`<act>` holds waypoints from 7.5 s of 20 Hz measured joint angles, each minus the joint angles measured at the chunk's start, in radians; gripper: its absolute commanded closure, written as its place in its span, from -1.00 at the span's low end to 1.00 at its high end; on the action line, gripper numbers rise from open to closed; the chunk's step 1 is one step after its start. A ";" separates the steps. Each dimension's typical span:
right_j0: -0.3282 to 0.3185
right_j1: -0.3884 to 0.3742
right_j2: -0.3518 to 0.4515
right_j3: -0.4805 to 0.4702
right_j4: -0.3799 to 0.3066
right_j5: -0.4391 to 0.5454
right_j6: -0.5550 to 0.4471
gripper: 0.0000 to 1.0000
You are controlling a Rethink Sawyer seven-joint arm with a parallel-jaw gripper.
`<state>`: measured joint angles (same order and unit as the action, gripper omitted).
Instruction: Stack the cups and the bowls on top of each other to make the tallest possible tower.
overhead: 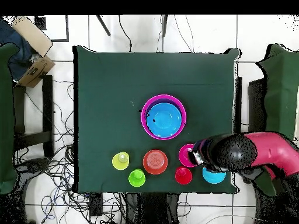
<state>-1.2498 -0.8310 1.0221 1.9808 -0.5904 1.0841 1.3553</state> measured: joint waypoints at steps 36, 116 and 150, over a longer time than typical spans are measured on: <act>0.260 -0.151 -0.109 0.148 0.004 -0.234 0.055 -1.00; 0.313 0.192 -0.491 0.155 -0.183 -0.713 0.133 -1.00; 0.238 0.264 -0.502 0.154 -0.341 -0.907 0.133 -1.00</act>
<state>-1.0113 -0.5673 0.5198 2.1349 -0.9312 0.1770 1.4883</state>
